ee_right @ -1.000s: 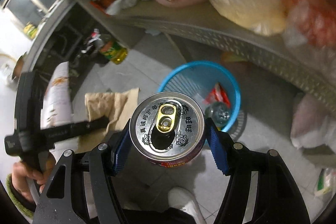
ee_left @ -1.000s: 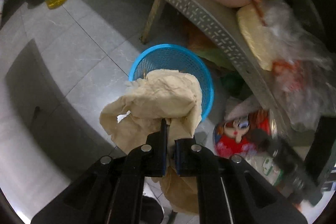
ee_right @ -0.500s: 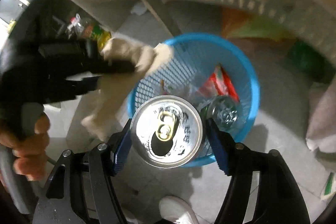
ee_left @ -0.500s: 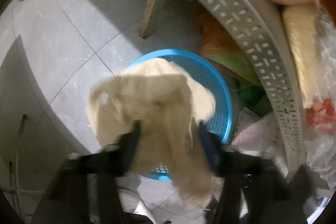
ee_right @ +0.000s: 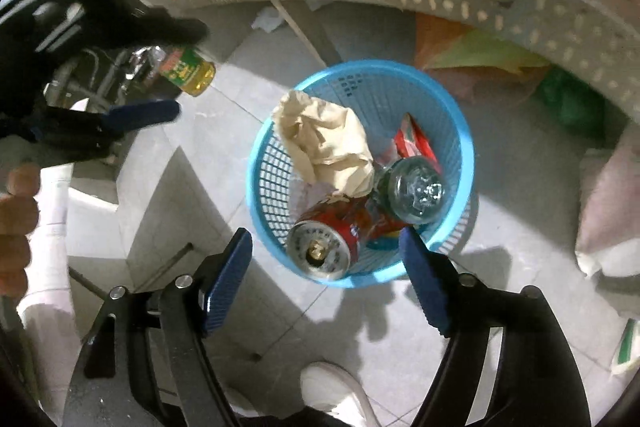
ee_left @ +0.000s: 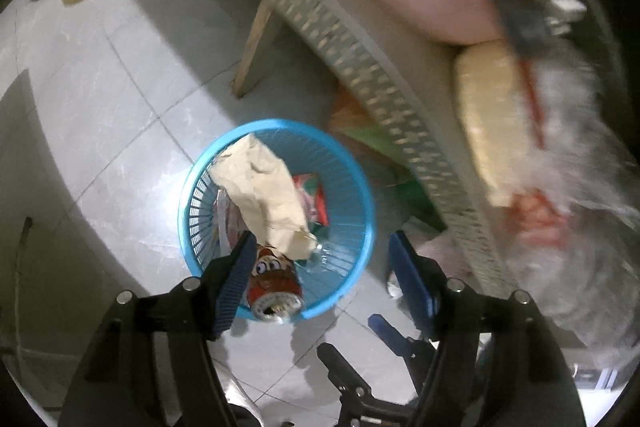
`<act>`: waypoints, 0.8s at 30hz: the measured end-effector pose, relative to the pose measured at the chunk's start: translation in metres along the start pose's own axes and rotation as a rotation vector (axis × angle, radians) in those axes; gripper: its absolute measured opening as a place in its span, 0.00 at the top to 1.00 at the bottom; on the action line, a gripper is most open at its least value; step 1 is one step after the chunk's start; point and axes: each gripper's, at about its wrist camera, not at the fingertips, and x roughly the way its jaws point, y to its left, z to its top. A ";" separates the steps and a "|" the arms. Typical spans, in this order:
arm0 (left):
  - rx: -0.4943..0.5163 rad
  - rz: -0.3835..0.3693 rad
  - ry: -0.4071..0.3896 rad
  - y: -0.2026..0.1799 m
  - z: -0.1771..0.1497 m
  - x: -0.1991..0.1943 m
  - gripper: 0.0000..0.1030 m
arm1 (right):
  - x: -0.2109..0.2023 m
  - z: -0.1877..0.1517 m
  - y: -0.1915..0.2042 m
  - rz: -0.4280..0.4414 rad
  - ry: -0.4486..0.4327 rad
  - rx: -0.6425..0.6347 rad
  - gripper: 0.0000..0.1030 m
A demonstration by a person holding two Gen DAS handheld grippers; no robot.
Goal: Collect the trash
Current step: 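Return both grippers to the table over the remaining trash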
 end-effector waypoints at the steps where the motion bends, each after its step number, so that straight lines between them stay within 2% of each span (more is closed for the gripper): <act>1: 0.008 -0.014 -0.018 -0.003 -0.005 -0.014 0.34 | -0.005 -0.001 0.003 0.006 -0.007 -0.004 0.27; 9: 0.058 -0.086 -0.138 -0.007 -0.073 -0.130 0.31 | -0.060 -0.026 0.032 0.054 -0.055 -0.099 0.18; 14: 0.050 -0.100 -0.254 0.020 -0.137 -0.203 0.27 | -0.096 -0.037 0.058 0.081 -0.083 -0.200 0.12; 20: 0.031 -0.052 -0.401 0.067 -0.230 -0.264 0.24 | -0.125 -0.046 0.092 0.133 -0.112 -0.270 0.10; 24: -0.030 -0.007 -0.484 0.100 -0.288 -0.290 0.23 | -0.140 -0.056 0.123 0.178 -0.112 -0.324 0.10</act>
